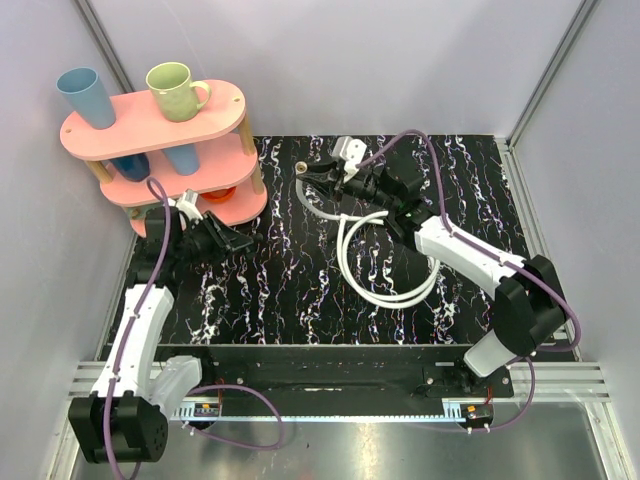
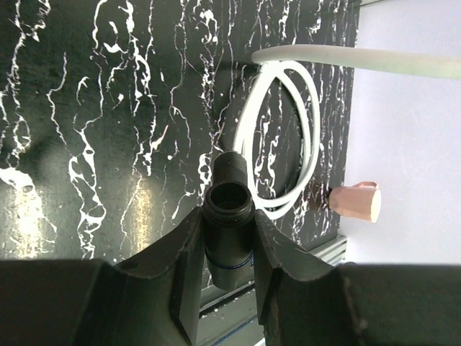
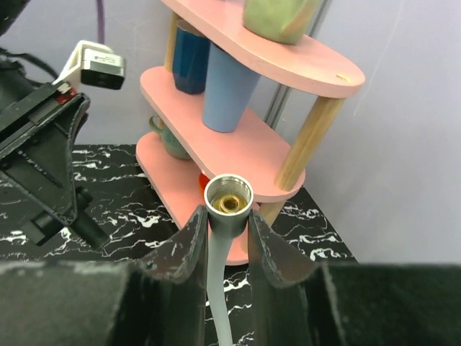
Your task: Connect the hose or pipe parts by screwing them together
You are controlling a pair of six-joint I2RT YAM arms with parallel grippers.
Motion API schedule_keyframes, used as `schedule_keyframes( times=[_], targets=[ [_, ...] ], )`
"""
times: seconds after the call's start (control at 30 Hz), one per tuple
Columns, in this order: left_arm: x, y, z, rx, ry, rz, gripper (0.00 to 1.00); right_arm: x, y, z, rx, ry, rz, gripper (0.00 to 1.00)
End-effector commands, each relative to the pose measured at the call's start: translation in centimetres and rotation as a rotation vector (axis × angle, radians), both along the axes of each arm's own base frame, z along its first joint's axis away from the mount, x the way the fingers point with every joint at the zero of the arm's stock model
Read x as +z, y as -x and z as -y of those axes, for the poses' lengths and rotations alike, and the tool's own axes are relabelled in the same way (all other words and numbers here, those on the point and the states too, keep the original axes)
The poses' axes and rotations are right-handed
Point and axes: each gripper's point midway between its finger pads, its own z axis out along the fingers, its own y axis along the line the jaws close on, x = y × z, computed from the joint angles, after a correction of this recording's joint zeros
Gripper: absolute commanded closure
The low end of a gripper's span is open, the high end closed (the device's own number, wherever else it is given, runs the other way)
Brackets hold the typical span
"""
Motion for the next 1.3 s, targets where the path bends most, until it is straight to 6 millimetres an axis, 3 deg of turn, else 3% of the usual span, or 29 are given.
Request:
schedule_keyframes(
  times=[0.0, 0.03, 0.1, 0.13, 0.2, 0.23, 0.4, 0.43, 0.57, 0.77, 1.27],
  targets=[
    [4.1, -1.3, -0.8, 0.004, -0.085, 0.146, 1.00, -0.2, 2.3, -1.0, 0.099, 0.164, 0.069, 1.00],
    [5.5, -1.4, -1.0, 0.016, -0.099, 0.177, 1.00, 0.0, 2.4, -1.5, 0.097, 0.183, 0.083, 1.00],
    [6.4, -1.1, -1.5, 0.038, -0.135, 0.180, 1.00, -2.0, 3.3, -3.0, 0.096, 0.281, 0.102, 1.00],
    [8.2, -1.2, -1.6, 0.045, -0.147, 0.215, 1.00, -1.7, 3.6, -3.7, 0.096, 0.298, 0.122, 1.00],
    [8.8, -0.7, -2.0, 0.049, -0.177, 0.197, 1.00, -3.4, 4.2, -5.0, 0.100, 0.372, 0.129, 1.00],
    [10.3, -0.5, -2.1, 0.054, -0.185, 0.226, 1.00, -3.1, 4.3, -5.5, 0.097, 0.384, 0.144, 1.00],
    [11.7, 0.9, -2.2, 0.053, -0.199, 0.235, 1.00, -5.7, 6.1, -9.0, 0.095, 0.512, 0.196, 1.00],
    [11.9, 1.1, -2.1, 0.047, -0.192, 0.237, 1.00, -5.2, 6.4, -9.7, 0.092, 0.514, 0.213, 1.00],
    [12.1, 2.1, -1.9, 0.021, -0.192, 0.203, 1.00, -6.6, 7.1, -12.0, 0.072, 0.584, 0.259, 1.00],
    [11.1, 2.5, -3.5, 0.071, -0.283, 0.163, 1.00, -5.7, 8.2, -14.2, 0.068, 0.579, 0.297, 1.00],
    [9.9, 3.4, -3.5, 0.075, -0.275, 0.115, 1.00, -5.6, 7.7, -14.4, 0.002, 0.605, 0.346, 1.00]
  ],
)
